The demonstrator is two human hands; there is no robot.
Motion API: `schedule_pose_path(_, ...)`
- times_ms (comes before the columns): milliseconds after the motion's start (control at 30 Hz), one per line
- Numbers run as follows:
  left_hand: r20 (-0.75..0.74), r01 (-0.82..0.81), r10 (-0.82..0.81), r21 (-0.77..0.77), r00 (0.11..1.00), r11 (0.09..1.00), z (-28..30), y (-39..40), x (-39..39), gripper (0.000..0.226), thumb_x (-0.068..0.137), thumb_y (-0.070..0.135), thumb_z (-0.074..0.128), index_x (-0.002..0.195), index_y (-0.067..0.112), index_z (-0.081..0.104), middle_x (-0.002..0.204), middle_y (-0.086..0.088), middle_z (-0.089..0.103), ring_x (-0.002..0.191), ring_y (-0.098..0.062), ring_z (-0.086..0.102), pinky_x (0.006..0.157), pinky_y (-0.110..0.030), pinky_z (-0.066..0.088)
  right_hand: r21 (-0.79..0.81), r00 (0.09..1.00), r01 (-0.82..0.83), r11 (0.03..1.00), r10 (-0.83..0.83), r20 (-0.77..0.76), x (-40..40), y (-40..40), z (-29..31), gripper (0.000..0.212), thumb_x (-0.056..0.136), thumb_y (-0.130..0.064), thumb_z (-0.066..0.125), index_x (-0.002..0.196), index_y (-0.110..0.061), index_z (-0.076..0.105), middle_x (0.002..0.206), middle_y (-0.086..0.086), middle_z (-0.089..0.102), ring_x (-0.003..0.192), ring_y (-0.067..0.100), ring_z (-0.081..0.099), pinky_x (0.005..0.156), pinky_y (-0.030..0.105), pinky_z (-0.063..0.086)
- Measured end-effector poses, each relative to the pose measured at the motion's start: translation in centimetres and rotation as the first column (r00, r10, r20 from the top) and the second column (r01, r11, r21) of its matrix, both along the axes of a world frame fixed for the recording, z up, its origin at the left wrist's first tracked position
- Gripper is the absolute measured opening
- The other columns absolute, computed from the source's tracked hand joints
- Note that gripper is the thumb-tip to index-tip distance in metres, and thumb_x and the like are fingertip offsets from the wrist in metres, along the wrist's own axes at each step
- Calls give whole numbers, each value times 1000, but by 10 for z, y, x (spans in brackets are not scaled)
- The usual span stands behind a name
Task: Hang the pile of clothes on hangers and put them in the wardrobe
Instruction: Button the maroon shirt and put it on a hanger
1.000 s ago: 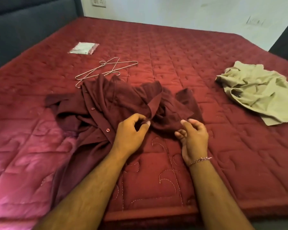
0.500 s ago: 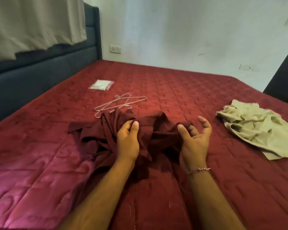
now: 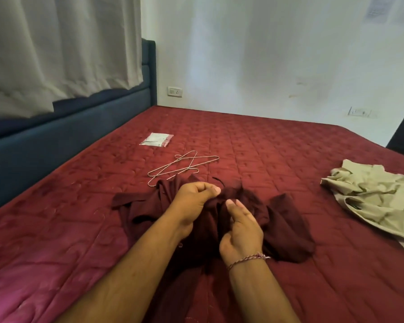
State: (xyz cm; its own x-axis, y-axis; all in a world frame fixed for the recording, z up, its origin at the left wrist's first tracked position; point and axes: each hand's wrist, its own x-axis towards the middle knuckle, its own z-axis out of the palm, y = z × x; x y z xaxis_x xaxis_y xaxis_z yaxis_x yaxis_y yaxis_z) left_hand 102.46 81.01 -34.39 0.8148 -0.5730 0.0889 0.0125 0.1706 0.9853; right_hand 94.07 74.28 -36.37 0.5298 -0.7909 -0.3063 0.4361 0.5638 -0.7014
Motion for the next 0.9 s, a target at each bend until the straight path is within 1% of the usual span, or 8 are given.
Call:
schedule_pose_path(133,-1,155,-158,205,987,966,-7,-3,1,16,100,13,65,84,17,67,52,14,49,45,0,36,46,-16,31,121,997,-13,993,21,-68,-10,12,-30,23,91,2,71,112,-6,72,98,9,78,81,12,76,64,23,59)
schedule_pose_path(233,-237,152,-134,59,962,987,-11,0,0,19,105,14,56,89,16,66,67,3,61,53,-8,55,49,-22,49,221,993,22,975,4,-120,-17,15,-47,14,95,-10,69,109,-14,71,98,6,77,92,23,72,76,34,55)
schedule_pose_path(333,-487,-23,-5,-51,873,998,1,8,30,23,107,18,49,95,11,68,77,-8,71,60,-22,67,52,-33,60,264,982,151,953,-113,-153,-10,-29,-35,30,95,-36,64,104,-8,68,73,5,67,70,22,60,62,28,48)
schedule_pose_path(400,-511,-266,207,-44,834,963,27,19,75,20,105,19,53,96,8,67,75,-10,70,58,-25,67,53,-34,59,7,919,233,972,-218,-328,5,-81,11,49,96,-34,61,131,1,59,104,16,70,98,31,67,85,29,53)
schedule_pose_path(467,-378,-544,493,-36,784,838,73,33,120,20,100,16,56,106,2,68,80,-9,68,71,-27,67,67,-37,57,-322,843,305,896,-412,-345,14,-126,67,40,95,-16,65,129,2,58,128,20,63,122,35,61,103,36,47)
schedule_pose_path(533,20,-747,747,5,665,665,125,45,144,25,100,19,54,108,0,69,93,-11,70,90,-31,68,78,-40,53,-340,888,417,843,-458,-47,22,-146,135,29,91,-13,66,120,-8,63,120,15,67,113,32,65,99,38,50)
schedule_pose_path(667,625,-799,708,-214,330,562,154,40,115,7,97,17,61,94,12,65,100,-13,65,90,-31,59,82,-37,42,-682,910,381,624,-385,156,47,-117,167,4,96,-18,66,96,-22,64,83,-7,67,80,19,67,76,32,54)
schedule_pose_path(900,486,-680,614,-55,621,731,-34,27,11,11,92,17,72,85,24,67,89,7,68,83,-12,62,80,-31,48,-689,974,-166,705,10,-224,32,-31,-22,12,92,-9,75,81,-12,72,74,2,68,71,14,55,69,33,48)
